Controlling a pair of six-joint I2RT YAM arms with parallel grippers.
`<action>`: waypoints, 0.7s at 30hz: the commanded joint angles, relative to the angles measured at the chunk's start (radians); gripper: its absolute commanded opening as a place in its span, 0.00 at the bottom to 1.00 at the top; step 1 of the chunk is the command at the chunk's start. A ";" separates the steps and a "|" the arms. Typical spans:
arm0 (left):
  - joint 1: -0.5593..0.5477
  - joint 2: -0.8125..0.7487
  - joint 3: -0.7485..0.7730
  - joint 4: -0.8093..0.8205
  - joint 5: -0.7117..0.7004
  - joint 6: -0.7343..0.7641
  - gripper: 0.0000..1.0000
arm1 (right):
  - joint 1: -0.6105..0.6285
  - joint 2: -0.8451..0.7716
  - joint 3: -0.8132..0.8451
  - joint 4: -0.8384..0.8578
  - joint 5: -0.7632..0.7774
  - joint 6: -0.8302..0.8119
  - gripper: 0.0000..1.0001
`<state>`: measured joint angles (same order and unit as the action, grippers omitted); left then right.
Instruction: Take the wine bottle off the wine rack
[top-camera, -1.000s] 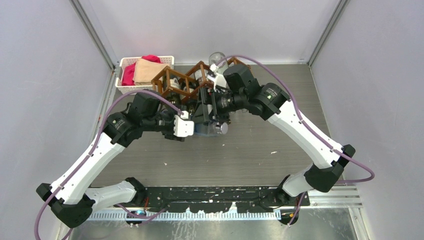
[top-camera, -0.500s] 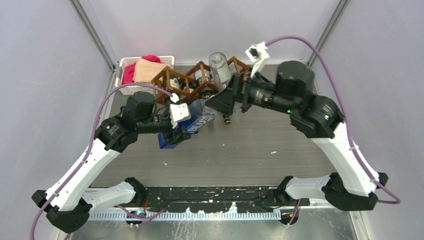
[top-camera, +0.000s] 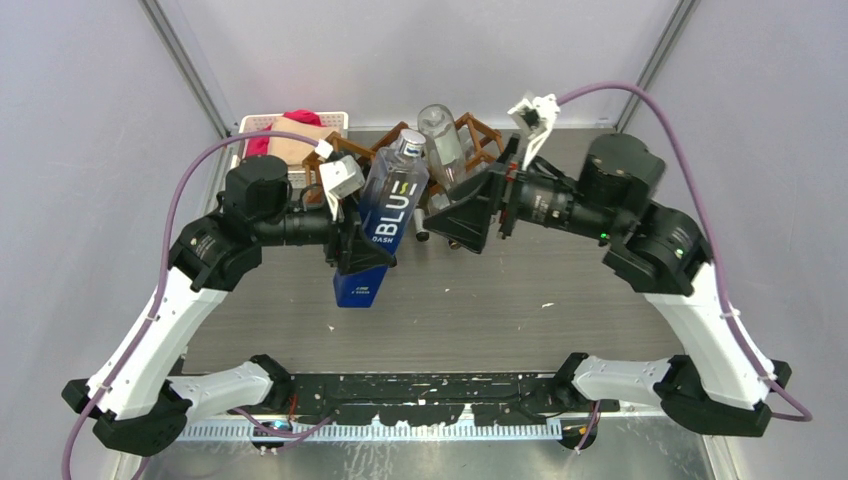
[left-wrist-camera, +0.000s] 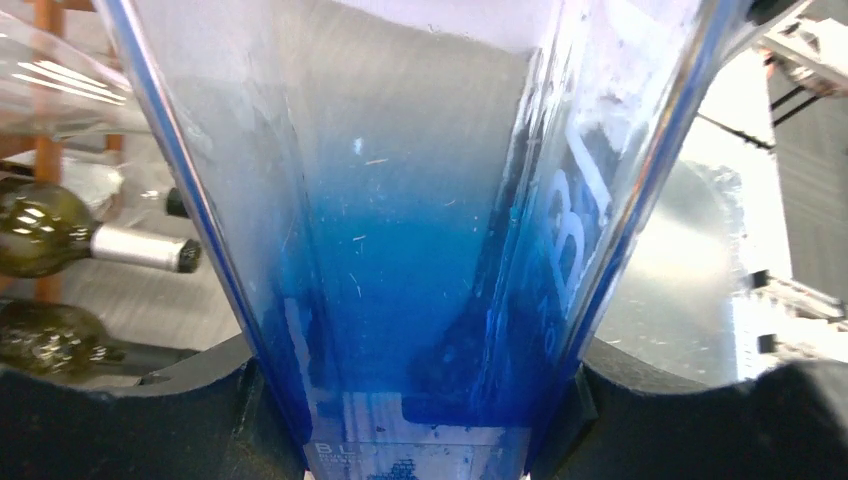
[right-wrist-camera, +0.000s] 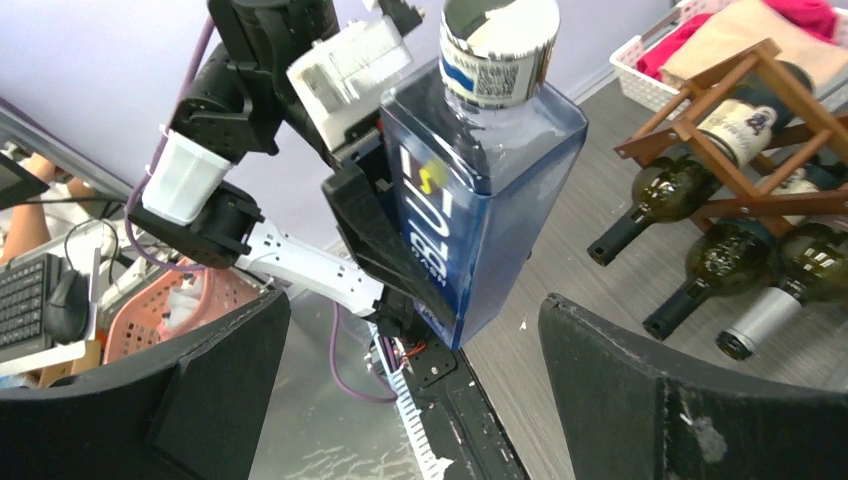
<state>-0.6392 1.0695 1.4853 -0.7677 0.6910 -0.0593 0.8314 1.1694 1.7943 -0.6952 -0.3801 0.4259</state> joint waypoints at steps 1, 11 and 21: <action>0.006 -0.014 0.061 0.206 0.151 -0.164 0.00 | 0.005 0.046 -0.054 0.174 -0.122 0.008 1.00; 0.011 -0.019 0.060 0.256 0.334 -0.288 0.00 | 0.006 0.147 -0.091 0.400 -0.154 0.112 0.94; 0.048 0.018 0.113 0.094 0.238 -0.207 0.77 | 0.005 0.124 -0.094 0.397 -0.109 0.105 0.01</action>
<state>-0.6052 1.0813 1.4921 -0.6868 0.9493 -0.3340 0.8402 1.3239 1.6844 -0.3622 -0.5808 0.5327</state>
